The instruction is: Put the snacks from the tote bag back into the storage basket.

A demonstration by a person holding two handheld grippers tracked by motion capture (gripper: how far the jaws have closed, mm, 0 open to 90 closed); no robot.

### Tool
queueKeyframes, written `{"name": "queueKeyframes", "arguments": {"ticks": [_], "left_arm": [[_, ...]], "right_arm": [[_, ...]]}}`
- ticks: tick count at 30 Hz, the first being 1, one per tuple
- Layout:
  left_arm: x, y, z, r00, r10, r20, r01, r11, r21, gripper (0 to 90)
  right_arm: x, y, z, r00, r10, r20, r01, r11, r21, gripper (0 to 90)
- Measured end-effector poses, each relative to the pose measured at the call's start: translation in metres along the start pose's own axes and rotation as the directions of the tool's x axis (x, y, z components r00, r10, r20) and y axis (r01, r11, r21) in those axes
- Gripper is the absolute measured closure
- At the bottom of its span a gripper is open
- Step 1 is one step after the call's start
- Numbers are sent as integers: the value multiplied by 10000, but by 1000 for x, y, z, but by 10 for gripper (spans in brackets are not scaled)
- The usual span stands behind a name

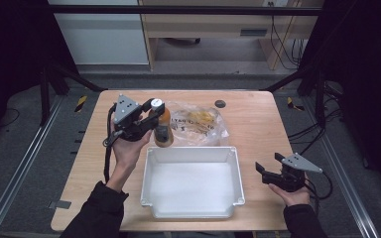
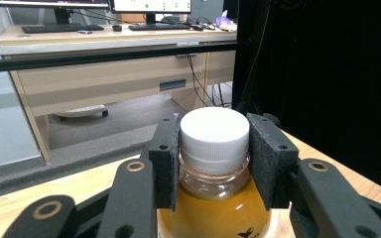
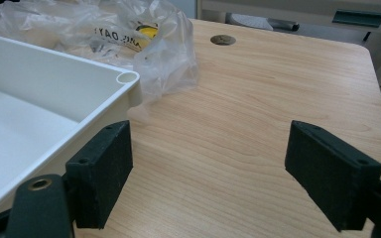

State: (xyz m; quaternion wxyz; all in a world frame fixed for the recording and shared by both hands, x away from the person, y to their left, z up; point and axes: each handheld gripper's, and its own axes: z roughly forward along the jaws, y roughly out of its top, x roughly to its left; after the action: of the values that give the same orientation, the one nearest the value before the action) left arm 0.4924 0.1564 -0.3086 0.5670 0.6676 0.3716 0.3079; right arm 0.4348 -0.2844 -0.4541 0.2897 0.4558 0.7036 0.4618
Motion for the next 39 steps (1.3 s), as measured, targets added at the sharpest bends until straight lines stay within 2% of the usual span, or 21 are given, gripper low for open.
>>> {"name": "queueKeyframes", "arguments": {"ticks": [6,22,30,39], "left_arm": [[-3,-8,-9,9999,-40,137,40,10000,7,588],[-17,-22,-32,9981,457,402,-464,9987,187,588],[-22,-38,-34,9982,391,456,-411,9982,426,588],[-25,-58,-30,9978,413,528,-466,9935,1034,588]], "right_arm": [[0,0,0,10000,-16,23,16,10000,11,188],[0,-1,0,10000,-32,68,32,10000,19,188],[0,-1,0,10000,-23,66,23,10000,23,188],[1,-1,1,9999,-142,-9,142,9998,102,189]]}}
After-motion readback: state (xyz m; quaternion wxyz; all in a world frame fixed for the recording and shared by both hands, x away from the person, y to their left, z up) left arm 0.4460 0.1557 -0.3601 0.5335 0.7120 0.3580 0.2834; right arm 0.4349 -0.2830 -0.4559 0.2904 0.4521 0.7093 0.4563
